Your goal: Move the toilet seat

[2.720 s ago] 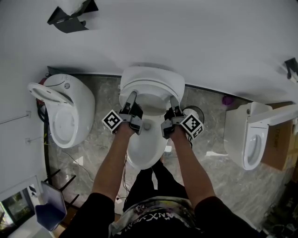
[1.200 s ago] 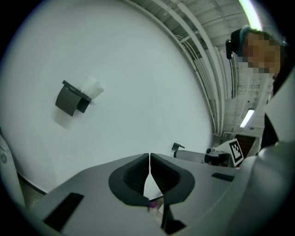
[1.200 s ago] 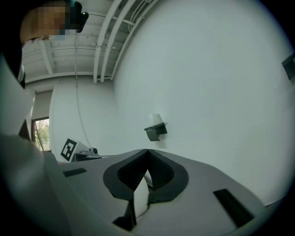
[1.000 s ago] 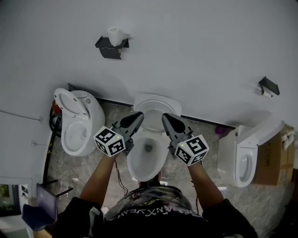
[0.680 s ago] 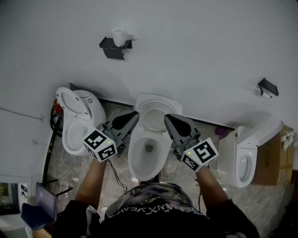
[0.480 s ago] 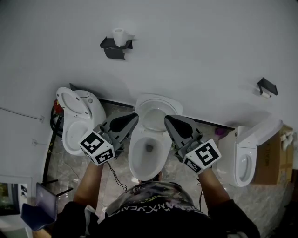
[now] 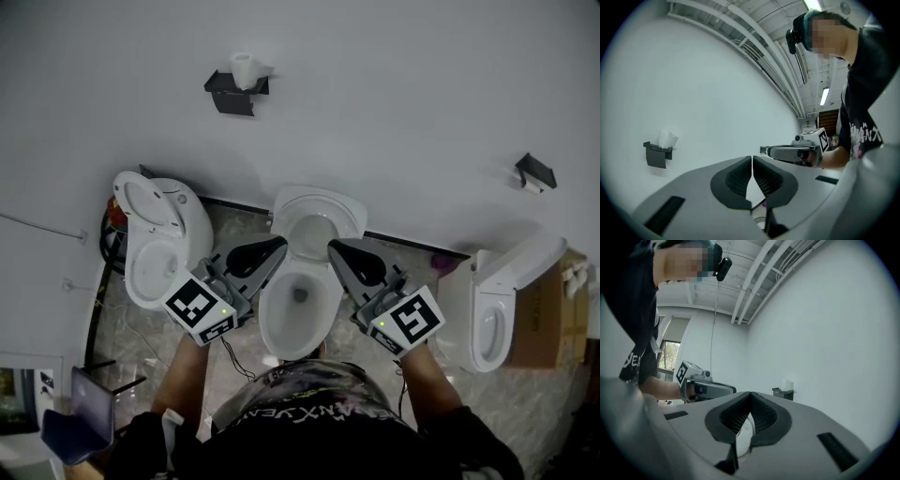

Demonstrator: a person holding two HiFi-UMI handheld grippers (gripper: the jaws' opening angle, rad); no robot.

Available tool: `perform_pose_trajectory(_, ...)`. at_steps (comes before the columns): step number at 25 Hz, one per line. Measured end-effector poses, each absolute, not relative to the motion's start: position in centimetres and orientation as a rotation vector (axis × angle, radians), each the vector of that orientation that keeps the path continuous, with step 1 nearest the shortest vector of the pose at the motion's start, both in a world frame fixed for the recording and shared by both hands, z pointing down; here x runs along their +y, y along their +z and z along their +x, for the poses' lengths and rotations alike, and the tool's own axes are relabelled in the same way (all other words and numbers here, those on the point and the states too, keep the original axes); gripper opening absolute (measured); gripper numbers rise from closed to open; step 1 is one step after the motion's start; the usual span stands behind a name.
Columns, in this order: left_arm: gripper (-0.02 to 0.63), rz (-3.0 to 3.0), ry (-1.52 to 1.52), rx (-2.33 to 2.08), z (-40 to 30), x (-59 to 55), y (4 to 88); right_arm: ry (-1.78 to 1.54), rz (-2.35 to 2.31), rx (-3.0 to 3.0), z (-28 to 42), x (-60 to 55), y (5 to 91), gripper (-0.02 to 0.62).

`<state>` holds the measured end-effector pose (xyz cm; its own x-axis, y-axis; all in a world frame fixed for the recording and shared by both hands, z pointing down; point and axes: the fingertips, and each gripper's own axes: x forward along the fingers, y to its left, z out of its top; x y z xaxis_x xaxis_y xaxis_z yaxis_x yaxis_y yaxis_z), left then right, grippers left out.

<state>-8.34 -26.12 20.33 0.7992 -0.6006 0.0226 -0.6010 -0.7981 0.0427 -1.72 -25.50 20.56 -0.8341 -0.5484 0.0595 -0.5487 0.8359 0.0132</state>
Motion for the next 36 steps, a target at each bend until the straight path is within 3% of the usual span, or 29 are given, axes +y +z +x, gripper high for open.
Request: perform_pose_trajectory(36,0.029,2.935,0.03,-0.969,-9.1,-26.6,20.9,-0.037,0.875,-2.894,-2.7,-26.0,21.9,0.0)
